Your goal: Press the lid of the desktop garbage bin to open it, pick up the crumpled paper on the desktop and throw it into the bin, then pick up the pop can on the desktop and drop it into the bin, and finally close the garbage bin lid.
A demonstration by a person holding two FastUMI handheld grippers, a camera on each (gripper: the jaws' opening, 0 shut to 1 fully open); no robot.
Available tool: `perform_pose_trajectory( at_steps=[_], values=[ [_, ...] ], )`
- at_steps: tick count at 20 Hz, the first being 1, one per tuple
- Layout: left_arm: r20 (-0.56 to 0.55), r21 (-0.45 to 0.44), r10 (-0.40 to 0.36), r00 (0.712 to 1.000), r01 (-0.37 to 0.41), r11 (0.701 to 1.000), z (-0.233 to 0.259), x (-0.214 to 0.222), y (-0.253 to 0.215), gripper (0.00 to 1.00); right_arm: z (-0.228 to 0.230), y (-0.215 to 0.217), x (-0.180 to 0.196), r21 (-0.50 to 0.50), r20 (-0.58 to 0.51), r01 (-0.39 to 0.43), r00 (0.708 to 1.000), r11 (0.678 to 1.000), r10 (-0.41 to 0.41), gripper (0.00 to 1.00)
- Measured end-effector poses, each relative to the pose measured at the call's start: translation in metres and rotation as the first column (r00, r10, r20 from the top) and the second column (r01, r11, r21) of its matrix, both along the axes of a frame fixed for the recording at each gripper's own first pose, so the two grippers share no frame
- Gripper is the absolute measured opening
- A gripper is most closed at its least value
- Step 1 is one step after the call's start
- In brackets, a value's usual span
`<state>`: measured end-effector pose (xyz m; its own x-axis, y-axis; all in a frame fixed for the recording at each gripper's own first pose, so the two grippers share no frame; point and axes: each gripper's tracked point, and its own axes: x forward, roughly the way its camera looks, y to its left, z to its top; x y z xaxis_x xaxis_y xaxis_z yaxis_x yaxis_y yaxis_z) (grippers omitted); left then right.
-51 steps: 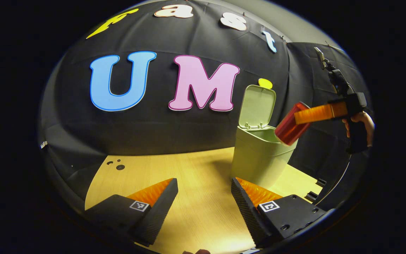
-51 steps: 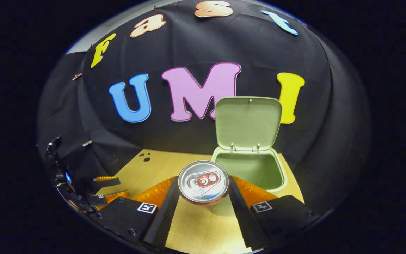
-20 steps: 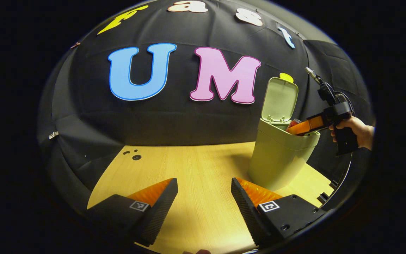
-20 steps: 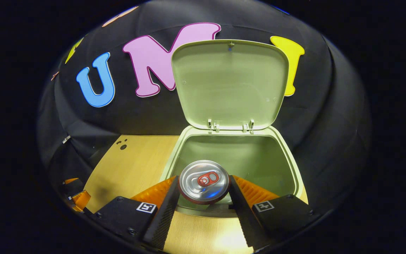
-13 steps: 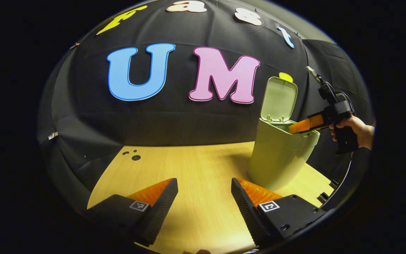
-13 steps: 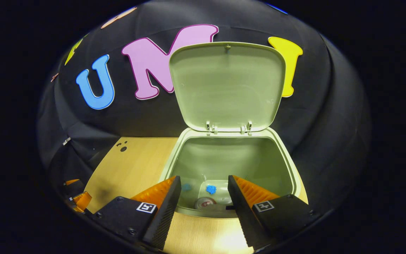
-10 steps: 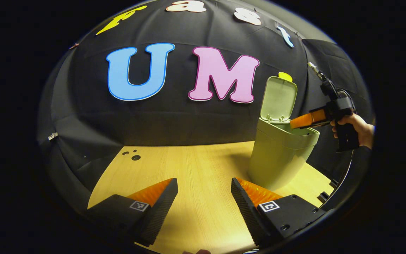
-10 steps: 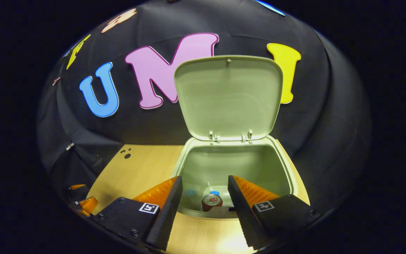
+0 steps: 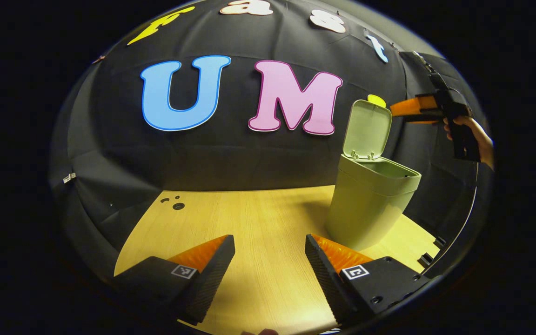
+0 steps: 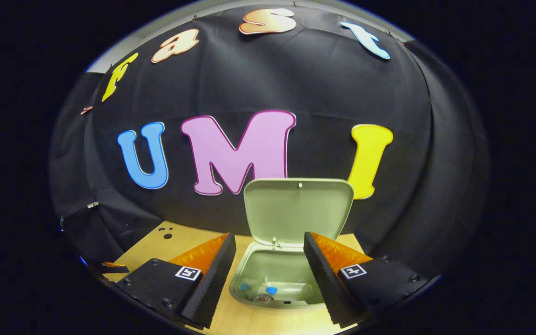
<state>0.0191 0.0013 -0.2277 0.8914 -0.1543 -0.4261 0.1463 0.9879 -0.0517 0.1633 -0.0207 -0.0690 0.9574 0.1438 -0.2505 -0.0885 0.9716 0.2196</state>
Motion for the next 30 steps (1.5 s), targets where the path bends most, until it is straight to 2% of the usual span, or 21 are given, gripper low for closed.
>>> perform_pose_trajectory(
  at_steps=[4, 9, 15, 20, 22, 24, 30],
  values=[
    [0.002, -0.006, -0.002, 1.0, 0.002, 1.0, 0.001, -0.001, -0.004, 0.97, 0.032, -0.016, 0.019, -0.021, 0.062, 0.011, 0.998, 1.0, -0.01, 0.92],
    [-0.002, -0.009, 0.01, 1.0, -0.011, 1.0, -0.002, -0.003, -0.005, 0.97, 0.049, -0.027, 0.054, -0.027, 0.088, 0.041, 0.995, 0.999, -0.038, 0.92],
    [-0.015, -0.016, 0.046, 0.999, -0.047, 0.999, -0.003, -0.005, 0.005, 0.97, 0.047, -0.032, 0.096, -0.01, 0.082, 0.064, 0.995, 0.998, -0.063, 0.92],
    [-0.026, -0.023, 0.079, 0.997, -0.079, 0.997, -0.005, -0.006, 0.012, 0.98, 0.029, -0.042, 0.133, -0.035, 0.036, 0.093, 0.995, 0.995, -0.091, 0.92],
    [-0.029, -0.025, 0.083, 0.996, -0.084, 0.996, -0.005, -0.006, 0.011, 0.98, 0.015, -0.039, 0.136, -0.03, -0.011, 0.077, 0.997, 0.997, -0.077, 0.92],
    [-0.03, -0.024, 0.082, 0.996, -0.083, 0.996, -0.005, -0.006, 0.009, 0.97, 0.016, -0.039, 0.131, -0.025, -0.008, 0.081, 0.997, 0.996, -0.082, 0.93],
    [-0.026, -0.016, 0.054, 0.998, -0.055, 0.998, -0.004, -0.006, 0.003, 0.97, 0.012, -0.033, 0.085, -0.071, -0.004, 0.074, 0.997, 0.995, -0.075, 0.93]
  ],
)
